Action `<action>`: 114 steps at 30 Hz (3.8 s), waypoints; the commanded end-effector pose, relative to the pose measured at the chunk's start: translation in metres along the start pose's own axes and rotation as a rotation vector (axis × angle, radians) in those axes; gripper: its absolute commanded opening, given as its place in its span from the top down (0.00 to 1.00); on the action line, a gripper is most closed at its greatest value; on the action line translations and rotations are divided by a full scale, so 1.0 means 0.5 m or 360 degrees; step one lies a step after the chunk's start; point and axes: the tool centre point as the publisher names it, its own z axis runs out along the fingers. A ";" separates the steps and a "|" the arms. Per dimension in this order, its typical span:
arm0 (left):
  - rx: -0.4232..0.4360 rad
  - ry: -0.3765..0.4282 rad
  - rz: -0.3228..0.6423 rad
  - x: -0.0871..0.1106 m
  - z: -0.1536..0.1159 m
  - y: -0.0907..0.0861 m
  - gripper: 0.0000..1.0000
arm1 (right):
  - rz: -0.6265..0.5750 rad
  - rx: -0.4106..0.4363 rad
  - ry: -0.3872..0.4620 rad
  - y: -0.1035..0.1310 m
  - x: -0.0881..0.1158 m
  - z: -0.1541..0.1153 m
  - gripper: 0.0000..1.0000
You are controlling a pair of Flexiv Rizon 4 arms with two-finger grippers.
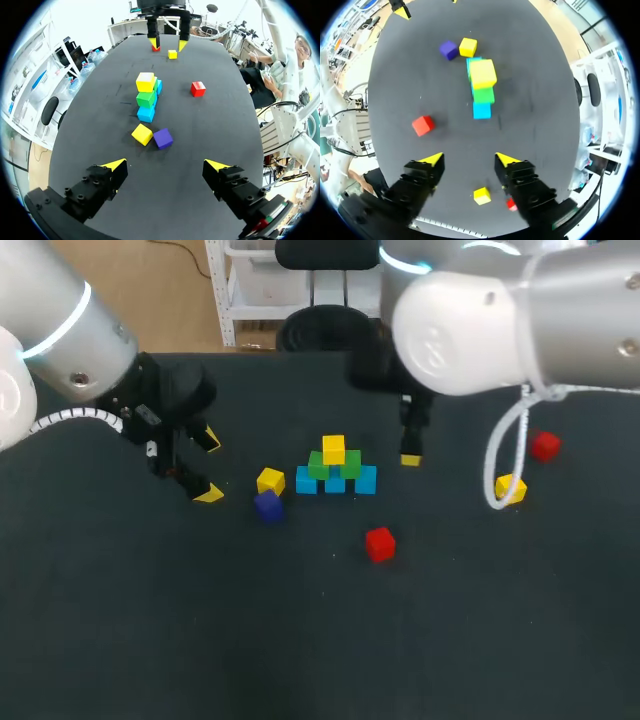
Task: Place the blue cubes, place green cubes on the blue cubes, place the yellow cubes on the green cubes, then place the red cubes on the yellow cubes, and place purple cube on the red cubes.
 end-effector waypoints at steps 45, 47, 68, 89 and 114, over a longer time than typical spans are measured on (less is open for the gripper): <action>0.0000 -0.0003 0.0002 0.002 0.000 0.001 0.00 | 0.1371 0.0018 0.0139 0.018 0.271 0.117 0.00; 0.0000 -0.0003 0.0002 0.002 0.000 0.001 0.00 | 0.1399 0.0004 0.0113 0.010 0.279 0.125 0.00; 0.0000 -0.0003 0.0002 0.002 0.000 0.001 0.00 | 0.1401 -0.0065 0.0060 -0.044 0.286 0.171 0.11; 0.0000 -0.0003 0.0002 0.002 0.000 0.001 0.00 | 0.1354 -0.0091 0.0088 -0.048 0.261 0.183 0.58; 0.0000 -0.0003 0.0002 0.002 0.000 0.001 0.00 | 0.1386 -0.0096 0.0099 -0.006 0.288 0.170 0.55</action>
